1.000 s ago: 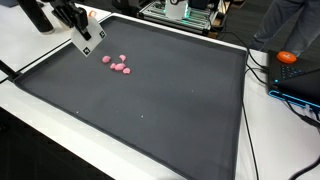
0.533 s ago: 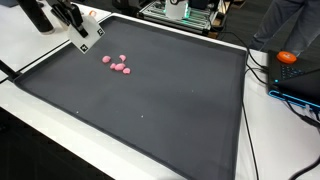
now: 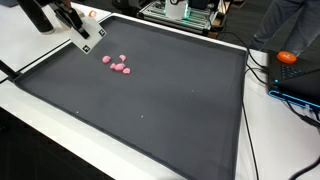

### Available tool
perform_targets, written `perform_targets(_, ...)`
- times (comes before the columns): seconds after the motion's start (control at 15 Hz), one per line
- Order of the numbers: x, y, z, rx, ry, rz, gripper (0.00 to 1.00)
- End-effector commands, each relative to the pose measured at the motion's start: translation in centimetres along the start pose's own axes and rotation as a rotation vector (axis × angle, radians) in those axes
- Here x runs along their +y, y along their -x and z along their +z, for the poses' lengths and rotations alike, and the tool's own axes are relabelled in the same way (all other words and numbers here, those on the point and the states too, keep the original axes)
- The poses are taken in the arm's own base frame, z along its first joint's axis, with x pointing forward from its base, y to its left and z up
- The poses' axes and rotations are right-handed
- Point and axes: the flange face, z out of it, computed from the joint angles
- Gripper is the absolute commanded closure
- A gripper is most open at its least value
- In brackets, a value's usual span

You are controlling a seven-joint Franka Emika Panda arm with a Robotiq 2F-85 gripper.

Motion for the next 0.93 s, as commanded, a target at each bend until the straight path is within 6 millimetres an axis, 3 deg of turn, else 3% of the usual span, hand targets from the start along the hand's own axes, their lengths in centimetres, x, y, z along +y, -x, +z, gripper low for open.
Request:
perform_targets(0.0,1.2,-0.5,0.4,-0.022,-0.048,0.041,0.99)
perform_targets(0.87,2.7,-0.9,1.4,-0.017,-0.038,0.151,0.99)
